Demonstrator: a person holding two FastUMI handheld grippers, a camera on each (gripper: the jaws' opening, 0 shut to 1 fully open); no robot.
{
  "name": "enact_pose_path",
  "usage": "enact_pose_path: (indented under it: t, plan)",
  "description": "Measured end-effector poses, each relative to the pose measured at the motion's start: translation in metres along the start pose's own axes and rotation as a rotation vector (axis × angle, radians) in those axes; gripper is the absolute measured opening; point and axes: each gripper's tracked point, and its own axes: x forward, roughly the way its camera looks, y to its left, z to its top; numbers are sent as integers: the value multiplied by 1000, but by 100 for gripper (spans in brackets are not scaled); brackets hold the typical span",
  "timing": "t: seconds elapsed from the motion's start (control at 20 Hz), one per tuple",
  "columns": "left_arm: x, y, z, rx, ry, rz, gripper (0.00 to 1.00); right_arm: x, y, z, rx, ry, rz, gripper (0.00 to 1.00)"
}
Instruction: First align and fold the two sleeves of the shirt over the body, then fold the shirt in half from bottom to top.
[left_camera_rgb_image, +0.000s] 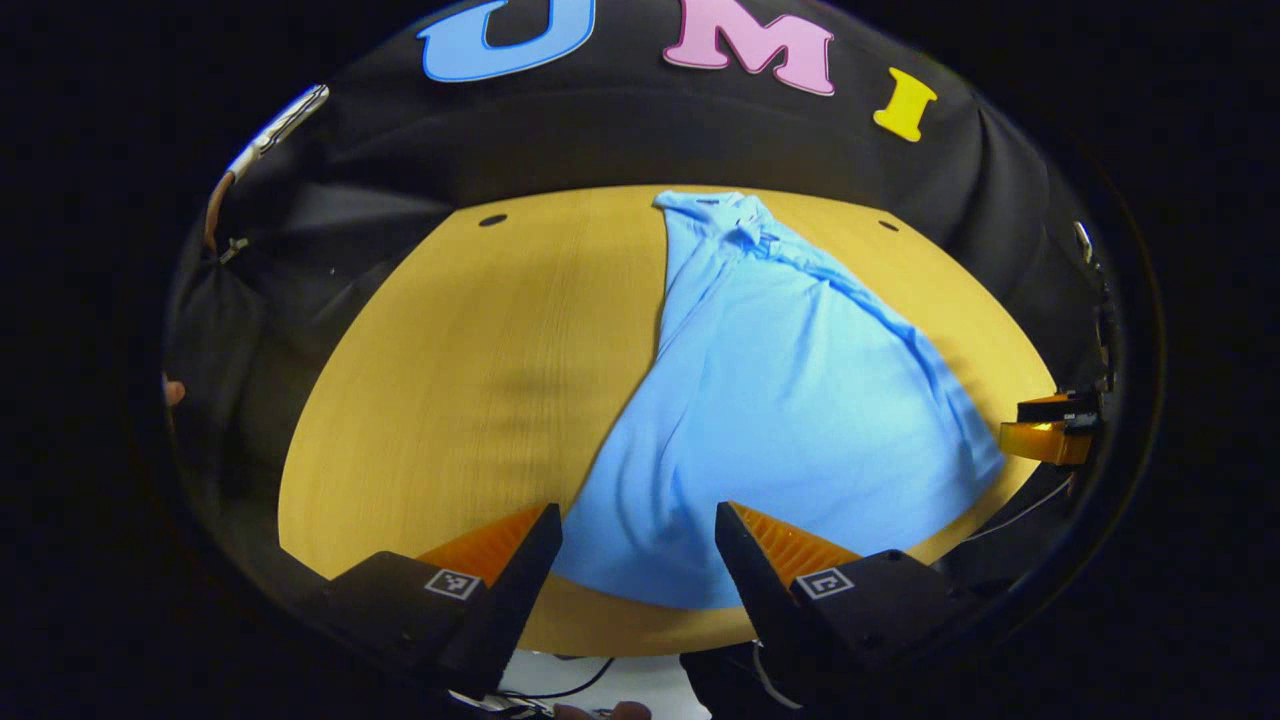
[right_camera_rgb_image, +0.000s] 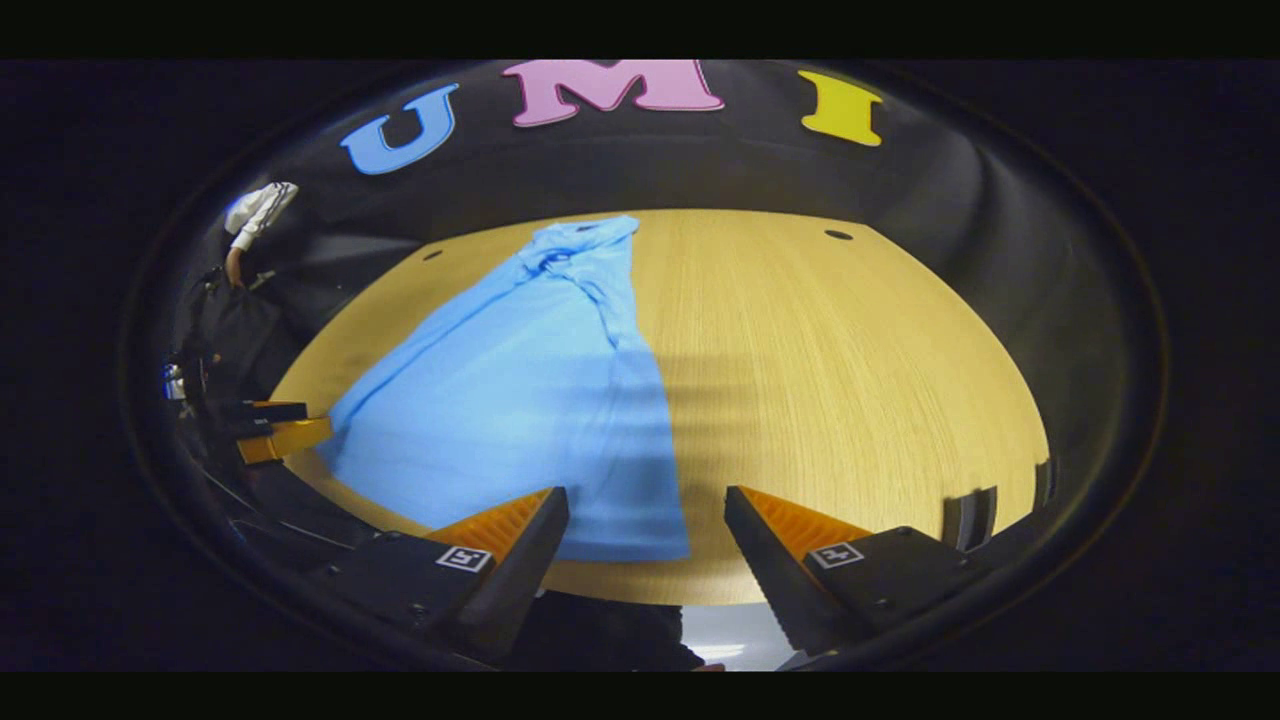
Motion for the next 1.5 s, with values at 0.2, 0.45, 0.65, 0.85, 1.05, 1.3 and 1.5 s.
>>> enact_pose_path:
  t: [0.2, 0.45, 0.65, 0.85, 1.05, 1.3, 1.5]
  plan:
    - [5, 11, -11, -24, 36, 26, 99, 8, 6, -6, -20, 22, -17, 98]
    - [3, 11, -19, -76, 56, 13, 100, 12, 13, -14, -4, 40, -6, 99]
    - [4, 11, -18, -57, 49, 12, 100, 15, 11, -16, -23, 49, -7, 98]
    - [4, 11, -20, -66, 56, 19, 100, 16, 10, -18, -76, 59, -19, 96]
    - [4, 0, -19, -34, 48, 0, 94, 18, 13, -18, -77, 57, -17, 96]
    - [6, -11, -18, -30, 33, -8, 48, 16, 21, -19, -96, 61, 7, 75]
    - [5, -14, -17, -47, 31, -11, 26, 20, 25, -17, -91, 63, 27, 40]
